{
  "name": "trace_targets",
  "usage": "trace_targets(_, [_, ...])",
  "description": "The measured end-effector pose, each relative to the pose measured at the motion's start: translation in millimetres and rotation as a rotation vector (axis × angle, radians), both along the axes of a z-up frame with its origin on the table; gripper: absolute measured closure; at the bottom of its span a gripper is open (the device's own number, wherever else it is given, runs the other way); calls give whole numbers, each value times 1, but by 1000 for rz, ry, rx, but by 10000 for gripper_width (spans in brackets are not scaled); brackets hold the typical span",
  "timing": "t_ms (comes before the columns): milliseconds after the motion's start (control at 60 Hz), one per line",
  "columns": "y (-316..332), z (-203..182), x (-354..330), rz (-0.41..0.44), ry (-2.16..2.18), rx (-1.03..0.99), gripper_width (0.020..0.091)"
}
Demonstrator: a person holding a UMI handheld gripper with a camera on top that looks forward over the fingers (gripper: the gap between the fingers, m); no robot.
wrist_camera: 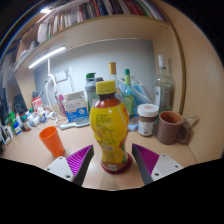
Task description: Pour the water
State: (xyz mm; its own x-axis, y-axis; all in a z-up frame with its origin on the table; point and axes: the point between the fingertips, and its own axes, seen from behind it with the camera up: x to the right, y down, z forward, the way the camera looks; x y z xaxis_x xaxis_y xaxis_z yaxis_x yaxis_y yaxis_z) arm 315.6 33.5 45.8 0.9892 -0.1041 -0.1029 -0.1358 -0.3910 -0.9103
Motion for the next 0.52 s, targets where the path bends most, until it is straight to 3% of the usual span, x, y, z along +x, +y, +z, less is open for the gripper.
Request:
trace_targets(350, [-167,89,-59,-153,-13,-50,267])
trace_targets(517, [-234,144,-110,-160,8,-20,263])
